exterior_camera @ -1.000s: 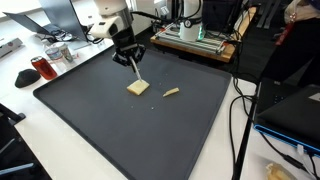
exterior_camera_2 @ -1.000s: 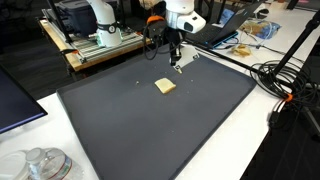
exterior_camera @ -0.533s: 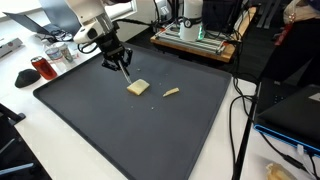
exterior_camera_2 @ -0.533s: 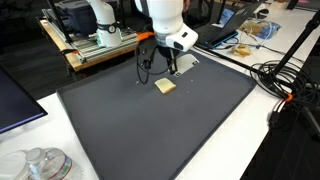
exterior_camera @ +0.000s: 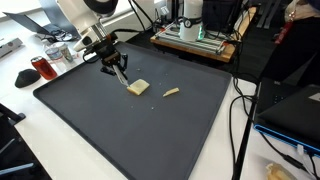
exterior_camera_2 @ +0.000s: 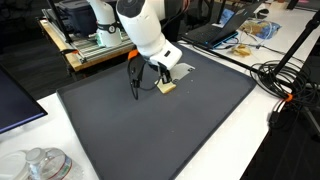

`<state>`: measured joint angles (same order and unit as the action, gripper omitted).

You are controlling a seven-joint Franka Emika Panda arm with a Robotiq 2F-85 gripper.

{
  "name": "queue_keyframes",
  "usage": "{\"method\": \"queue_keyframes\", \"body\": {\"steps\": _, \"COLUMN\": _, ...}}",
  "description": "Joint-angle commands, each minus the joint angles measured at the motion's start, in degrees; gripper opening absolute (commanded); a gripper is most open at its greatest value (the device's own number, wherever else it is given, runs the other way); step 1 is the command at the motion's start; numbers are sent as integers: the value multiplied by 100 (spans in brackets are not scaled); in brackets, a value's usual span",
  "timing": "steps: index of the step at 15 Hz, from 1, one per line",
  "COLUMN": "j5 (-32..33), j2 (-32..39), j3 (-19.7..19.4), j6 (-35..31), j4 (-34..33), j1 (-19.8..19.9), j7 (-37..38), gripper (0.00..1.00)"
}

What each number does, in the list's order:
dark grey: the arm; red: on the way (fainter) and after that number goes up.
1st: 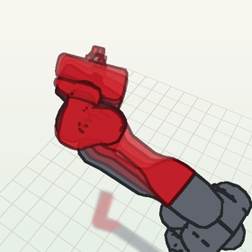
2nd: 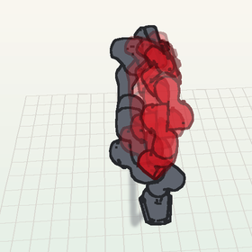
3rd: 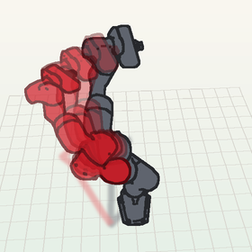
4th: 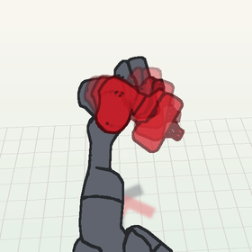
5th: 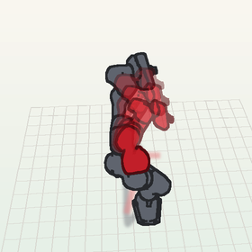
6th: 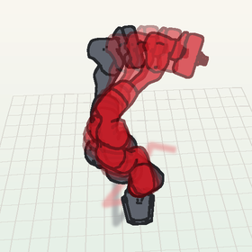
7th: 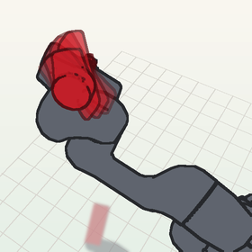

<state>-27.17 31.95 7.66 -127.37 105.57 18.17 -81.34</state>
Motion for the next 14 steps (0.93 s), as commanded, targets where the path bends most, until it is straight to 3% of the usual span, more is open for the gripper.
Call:
{"method": "queue_keyframes", "body": {"steps": 1, "j5": -611, "j2": -185, "j3": 55, "j6": -81, "j4": 334, "j1": 248, "j7": -441, "gripper": 1}}
{"method": "queue_keyframes", "body": {"steps": 7, "j5": -1550, "j2": -517, "j3": -112, "j6": -217, "j4": 901, "j1": 390, "j7": -1045, "gripper": 1}}
{"method": "queue_keyframes", "body": {"steps": 14, "j5": -2174, "j2": -1131, "j3": -495, "j6": -552, "j4": 1852, "j1": 145, "j7": -1308, "gripper": 1}}
